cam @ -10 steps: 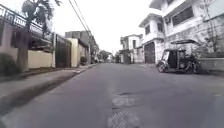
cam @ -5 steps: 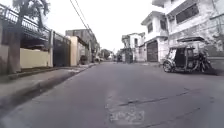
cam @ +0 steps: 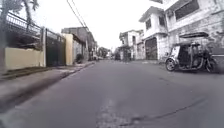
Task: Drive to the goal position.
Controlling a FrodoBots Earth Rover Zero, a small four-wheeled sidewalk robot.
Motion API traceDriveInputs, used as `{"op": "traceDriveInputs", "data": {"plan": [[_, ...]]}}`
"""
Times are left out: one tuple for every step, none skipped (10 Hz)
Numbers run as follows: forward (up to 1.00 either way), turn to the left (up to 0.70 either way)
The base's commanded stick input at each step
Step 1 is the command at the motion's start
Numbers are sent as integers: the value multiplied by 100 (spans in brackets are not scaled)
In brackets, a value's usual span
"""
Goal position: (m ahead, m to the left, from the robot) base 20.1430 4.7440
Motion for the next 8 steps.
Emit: {"op": "traceDriveInputs", "data": {"plan": [[100, 4], [100, 4], [100, 4], [100, 4], [100, 4], [100, 4], [100, 4], [100, 4]]}}
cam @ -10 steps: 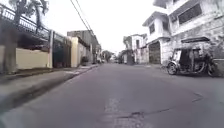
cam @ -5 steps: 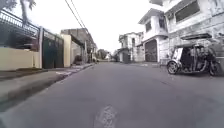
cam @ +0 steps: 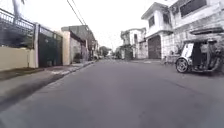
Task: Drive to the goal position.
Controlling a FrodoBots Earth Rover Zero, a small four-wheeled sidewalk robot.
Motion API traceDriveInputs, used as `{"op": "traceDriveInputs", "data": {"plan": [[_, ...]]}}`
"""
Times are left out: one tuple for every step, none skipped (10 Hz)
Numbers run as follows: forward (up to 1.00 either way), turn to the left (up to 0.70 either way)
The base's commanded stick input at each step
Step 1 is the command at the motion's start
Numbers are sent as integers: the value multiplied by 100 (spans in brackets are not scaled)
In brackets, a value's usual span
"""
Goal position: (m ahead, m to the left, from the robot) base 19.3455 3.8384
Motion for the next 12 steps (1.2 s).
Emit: {"op": "traceDriveInputs", "data": {"plan": [[100, 4], [100, 4], [100, 4], [100, -6], [100, -26], [100, -14], [100, 4], [100, 4], [100, 4], [100, 4], [100, 4], [100, 4]]}}
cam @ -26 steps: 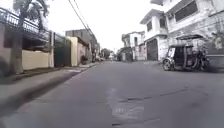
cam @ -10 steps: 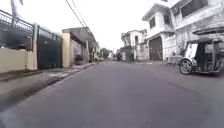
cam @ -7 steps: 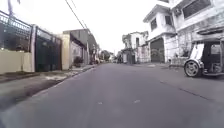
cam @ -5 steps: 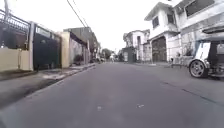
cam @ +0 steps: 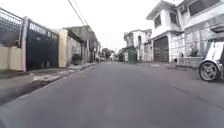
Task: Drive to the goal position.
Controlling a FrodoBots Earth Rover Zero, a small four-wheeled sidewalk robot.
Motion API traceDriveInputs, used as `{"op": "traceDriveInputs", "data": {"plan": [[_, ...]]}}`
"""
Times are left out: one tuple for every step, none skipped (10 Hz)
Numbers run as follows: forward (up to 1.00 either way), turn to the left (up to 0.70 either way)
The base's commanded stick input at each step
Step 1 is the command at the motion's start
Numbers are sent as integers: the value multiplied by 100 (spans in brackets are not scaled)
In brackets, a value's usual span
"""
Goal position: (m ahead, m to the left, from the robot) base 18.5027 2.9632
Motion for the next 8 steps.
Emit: {"op": "traceDriveInputs", "data": {"plan": [[100, 4], [100, 4], [100, 4], [100, 4], [100, 4], [100, 4], [100, 4], [100, 4]]}}
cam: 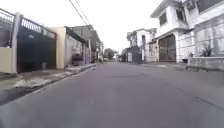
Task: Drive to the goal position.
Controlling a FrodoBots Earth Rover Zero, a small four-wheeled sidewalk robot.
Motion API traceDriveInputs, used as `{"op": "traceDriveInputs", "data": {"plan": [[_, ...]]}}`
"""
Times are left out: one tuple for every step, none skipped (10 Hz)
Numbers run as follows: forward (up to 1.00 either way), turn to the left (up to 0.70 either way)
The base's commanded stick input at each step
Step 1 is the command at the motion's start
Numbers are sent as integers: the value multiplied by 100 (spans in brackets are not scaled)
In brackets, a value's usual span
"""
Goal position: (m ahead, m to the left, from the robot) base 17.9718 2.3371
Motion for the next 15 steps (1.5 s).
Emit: {"op": "traceDriveInputs", "data": {"plan": [[100, 4], [100, 4], [100, 4], [100, 4], [100, 4], [100, 4], [100, 4], [100, 4], [100, 4], [100, 4], [100, 4], [100, 4], [100, 4], [100, 4], [100, 4]]}}
